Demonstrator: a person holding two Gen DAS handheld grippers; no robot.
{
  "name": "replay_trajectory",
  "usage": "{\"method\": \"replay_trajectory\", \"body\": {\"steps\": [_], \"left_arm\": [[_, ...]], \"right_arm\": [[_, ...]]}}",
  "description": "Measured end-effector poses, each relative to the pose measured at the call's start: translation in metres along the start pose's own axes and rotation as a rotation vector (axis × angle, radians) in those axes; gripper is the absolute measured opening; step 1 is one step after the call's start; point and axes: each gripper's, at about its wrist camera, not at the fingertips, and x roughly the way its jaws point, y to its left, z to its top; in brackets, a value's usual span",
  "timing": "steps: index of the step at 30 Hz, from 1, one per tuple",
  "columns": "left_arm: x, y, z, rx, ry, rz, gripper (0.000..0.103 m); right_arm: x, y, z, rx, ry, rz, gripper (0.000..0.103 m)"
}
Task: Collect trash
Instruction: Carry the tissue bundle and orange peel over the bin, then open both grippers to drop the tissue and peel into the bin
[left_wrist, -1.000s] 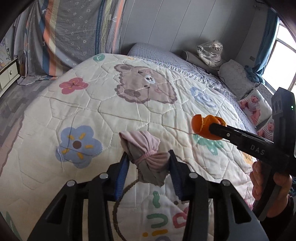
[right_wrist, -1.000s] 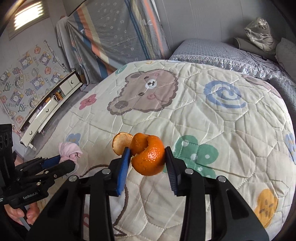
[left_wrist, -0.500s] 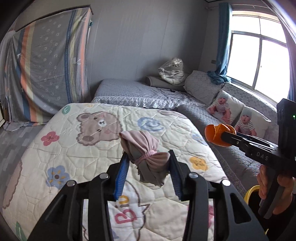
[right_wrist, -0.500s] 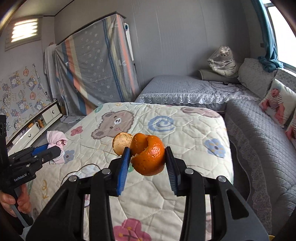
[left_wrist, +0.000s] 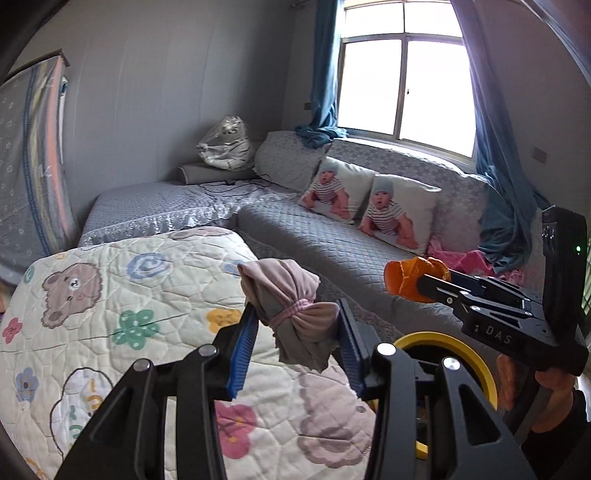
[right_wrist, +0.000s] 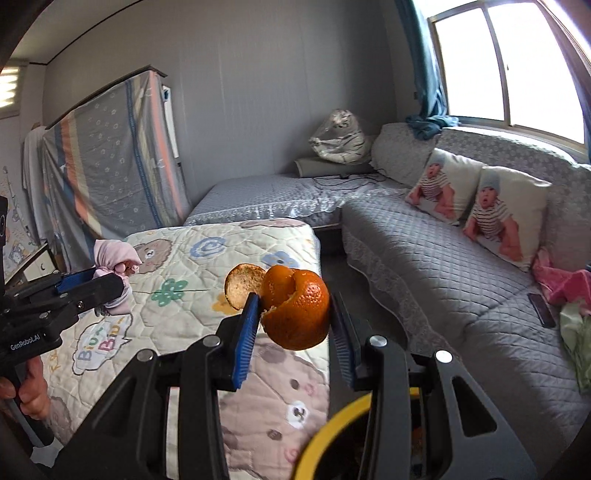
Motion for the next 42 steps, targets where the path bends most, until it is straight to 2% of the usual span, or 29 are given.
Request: {"method": "replay_trajectory", "body": {"steps": [4, 11, 22, 34, 40, 42], "left_arm": [[0.009, -0.041, -0.004, 0.059, 0.014, -0.051, 0.040], [0.033, -0.092, -0.013, 0.129, 0.060, -0.108, 0.040], [0.070, -0.145, -0.030, 0.193, 0.126, -0.150, 0.040], [0.092, -0.167, -0.039, 0.183, 0.167, -0.190, 0.042], [0.102, -0.154, -0.040, 0.092, 0.192, -0.201, 0.048], [0.102, -0.146, -0.039, 0.064, 0.182, -0.197, 0.056]], "right_arm": [[-0.031, -0.040, -0.028, 0.059, 0.002, -0.098, 0.036], [-0.056, -0.089, -0.073, 0.124, 0.037, -0.226, 0.037], [-0.055, -0.116, -0.113, 0.181, 0.099, -0.277, 0.037], [-0.051, -0.138, -0.130, 0.228, 0.153, -0.307, 0.039], [-0.055, -0.142, -0.129, 0.244, 0.150, -0.331, 0.045], [-0.058, -0.142, -0.126, 0.245, 0.142, -0.353, 0.045]]}}
